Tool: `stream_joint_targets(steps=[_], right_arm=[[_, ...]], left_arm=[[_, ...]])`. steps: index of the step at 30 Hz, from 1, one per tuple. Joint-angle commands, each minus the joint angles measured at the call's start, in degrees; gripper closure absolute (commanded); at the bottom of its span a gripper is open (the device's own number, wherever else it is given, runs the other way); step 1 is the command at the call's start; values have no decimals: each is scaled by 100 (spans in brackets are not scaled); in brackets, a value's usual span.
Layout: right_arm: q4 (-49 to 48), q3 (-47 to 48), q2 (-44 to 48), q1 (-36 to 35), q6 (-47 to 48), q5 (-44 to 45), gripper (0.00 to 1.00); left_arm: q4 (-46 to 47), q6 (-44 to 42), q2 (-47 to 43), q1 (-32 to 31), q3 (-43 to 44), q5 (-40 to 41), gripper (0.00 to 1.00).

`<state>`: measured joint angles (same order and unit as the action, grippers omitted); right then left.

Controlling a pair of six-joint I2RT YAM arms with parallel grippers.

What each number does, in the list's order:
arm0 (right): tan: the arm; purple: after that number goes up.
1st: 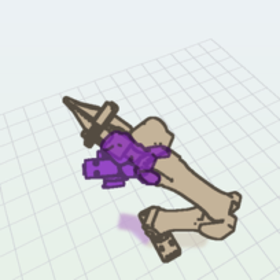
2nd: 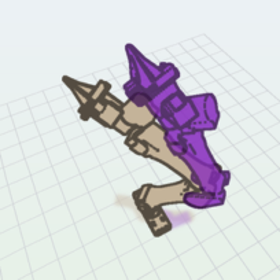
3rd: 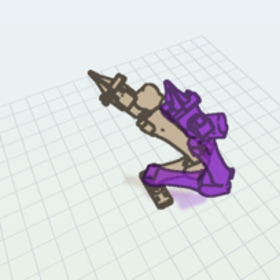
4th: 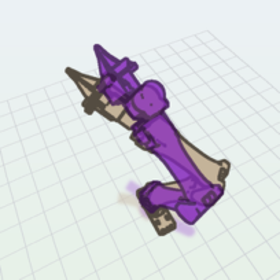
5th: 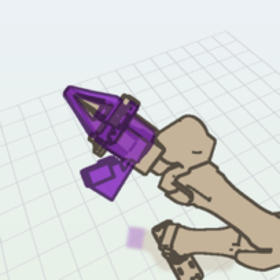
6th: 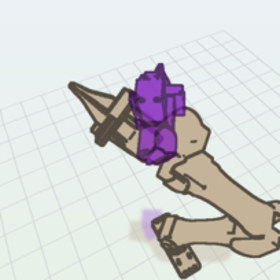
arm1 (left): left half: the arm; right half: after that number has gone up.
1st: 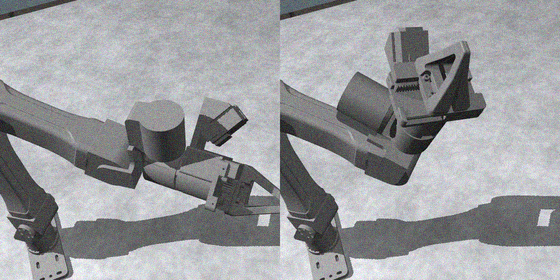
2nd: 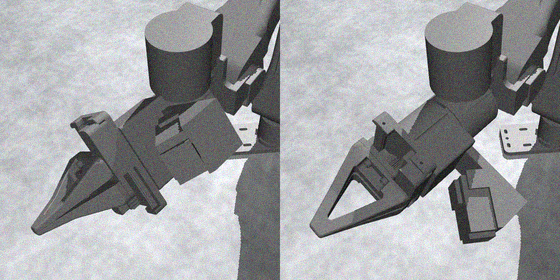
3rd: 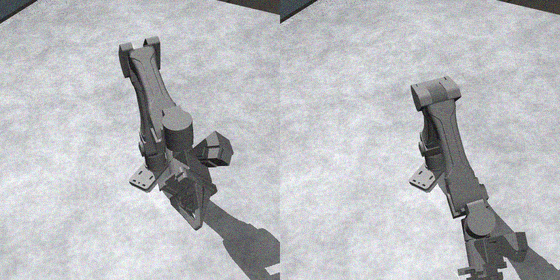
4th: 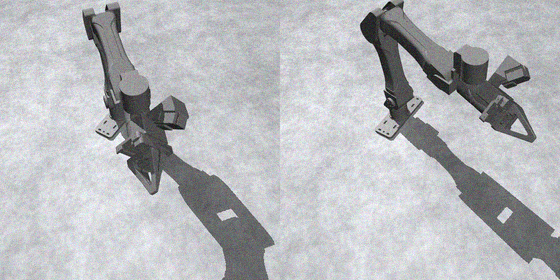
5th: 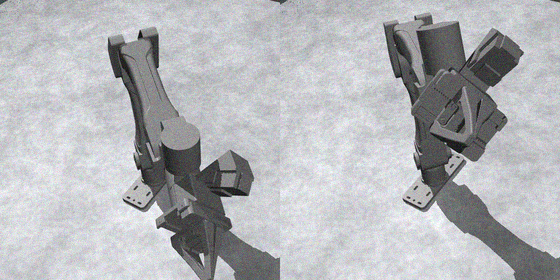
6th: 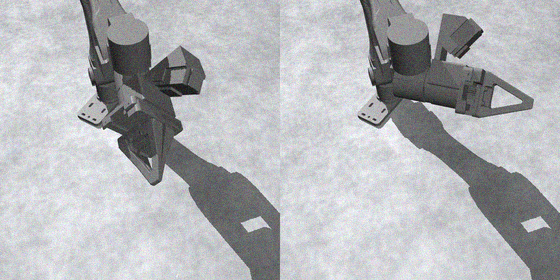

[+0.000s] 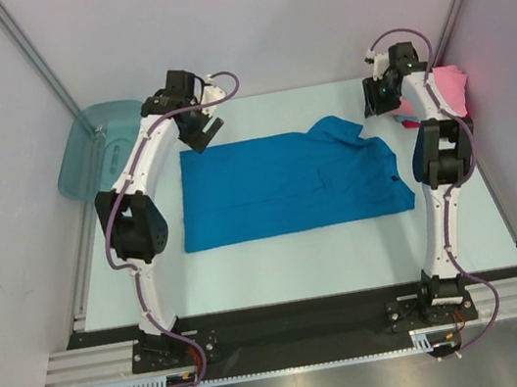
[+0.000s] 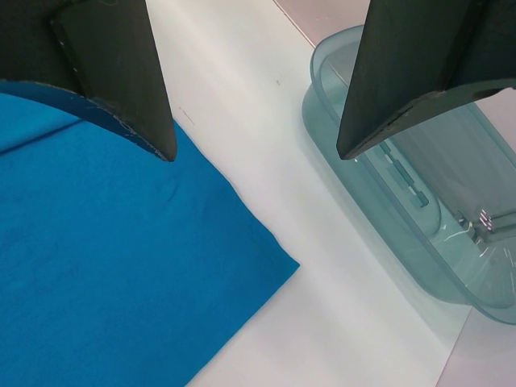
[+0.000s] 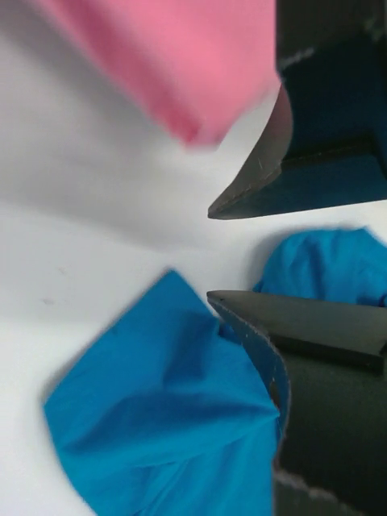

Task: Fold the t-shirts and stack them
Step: Fold the tshirt

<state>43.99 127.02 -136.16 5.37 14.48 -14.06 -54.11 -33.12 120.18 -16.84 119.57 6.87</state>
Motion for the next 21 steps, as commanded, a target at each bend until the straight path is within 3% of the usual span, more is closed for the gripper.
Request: stream_joint_targets(steps=[1, 3, 12, 21], right_arm=[[471, 104, -499, 8, -586, -1253, 55], [453, 95, -578, -18, -744, -1476, 59], [356, 104, -684, 52, -903, -1757, 57], [304, 279, -728, 219, -833, -1494, 55]], left_arm=[[120, -194, -320, -65, -47, 42, 13], [120, -221, -337, -65, -91, 95, 13], [102, -150, -417, -135, -118, 200, 13], [93, -186, -443, -197, -109, 288, 13]])
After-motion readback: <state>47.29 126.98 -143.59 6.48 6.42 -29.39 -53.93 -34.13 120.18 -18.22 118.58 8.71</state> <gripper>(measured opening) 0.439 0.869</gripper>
